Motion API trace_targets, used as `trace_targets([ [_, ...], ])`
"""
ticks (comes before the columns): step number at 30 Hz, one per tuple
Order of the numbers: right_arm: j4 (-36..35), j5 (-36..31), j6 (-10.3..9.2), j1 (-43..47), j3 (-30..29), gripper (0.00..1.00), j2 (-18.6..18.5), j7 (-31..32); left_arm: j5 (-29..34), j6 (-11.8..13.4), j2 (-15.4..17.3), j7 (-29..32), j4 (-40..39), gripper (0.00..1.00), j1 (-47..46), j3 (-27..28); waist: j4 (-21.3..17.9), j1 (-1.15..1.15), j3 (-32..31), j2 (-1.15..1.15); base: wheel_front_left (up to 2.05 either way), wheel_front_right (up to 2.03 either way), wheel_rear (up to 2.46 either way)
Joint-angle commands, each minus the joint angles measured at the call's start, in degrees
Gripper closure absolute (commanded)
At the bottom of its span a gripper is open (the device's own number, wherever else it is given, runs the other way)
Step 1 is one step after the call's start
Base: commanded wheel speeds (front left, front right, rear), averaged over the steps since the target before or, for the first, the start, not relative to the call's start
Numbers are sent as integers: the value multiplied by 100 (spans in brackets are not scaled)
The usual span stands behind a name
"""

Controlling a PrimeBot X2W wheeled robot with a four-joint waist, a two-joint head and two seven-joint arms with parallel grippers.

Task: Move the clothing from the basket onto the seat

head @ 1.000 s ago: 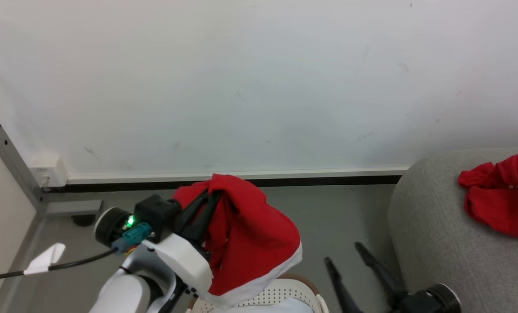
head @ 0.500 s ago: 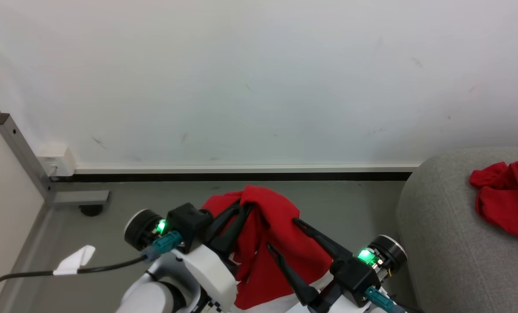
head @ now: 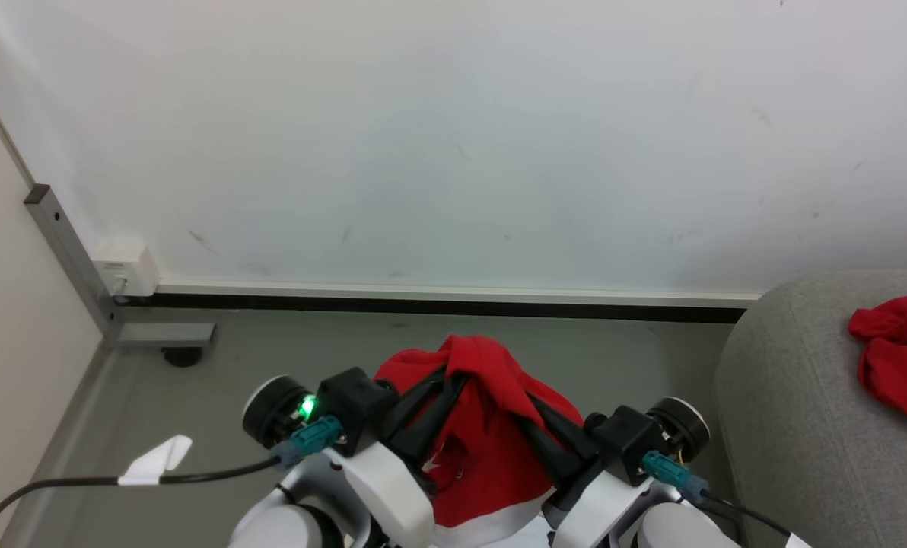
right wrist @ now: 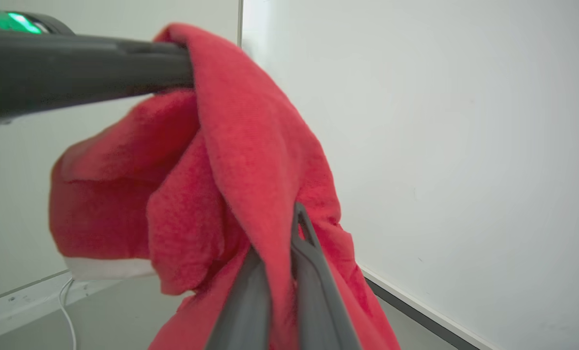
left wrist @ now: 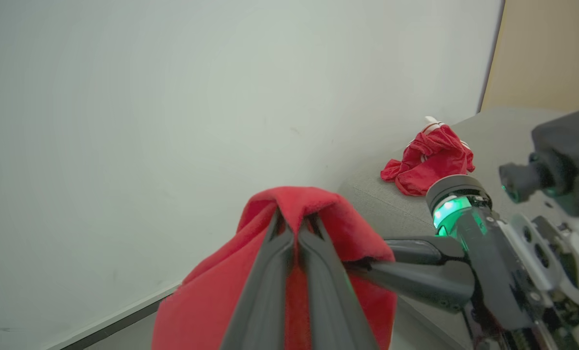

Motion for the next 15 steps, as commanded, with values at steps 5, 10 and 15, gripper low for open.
trace_targets([
  [5, -22, 354, -13, -97, -151, 100, -16, 3, -43, 47, 69, -94, 115, 32, 135, 31, -17, 0, 37, 0, 0, 0, 0],
  [10, -19, 456, -13, -135, -423, 100, -17, 3, -15, 94, 92, -246, 180, 0, 219, 11, -67, 0, 70, 0, 0, 0, 0],
  [15, -88, 358, -13, -179, -827, 100, -16, 2, 43, 151, 42, -438, 298, 0, 360, -68, -144, 0, 90, 0, 0, 0, 0],
])
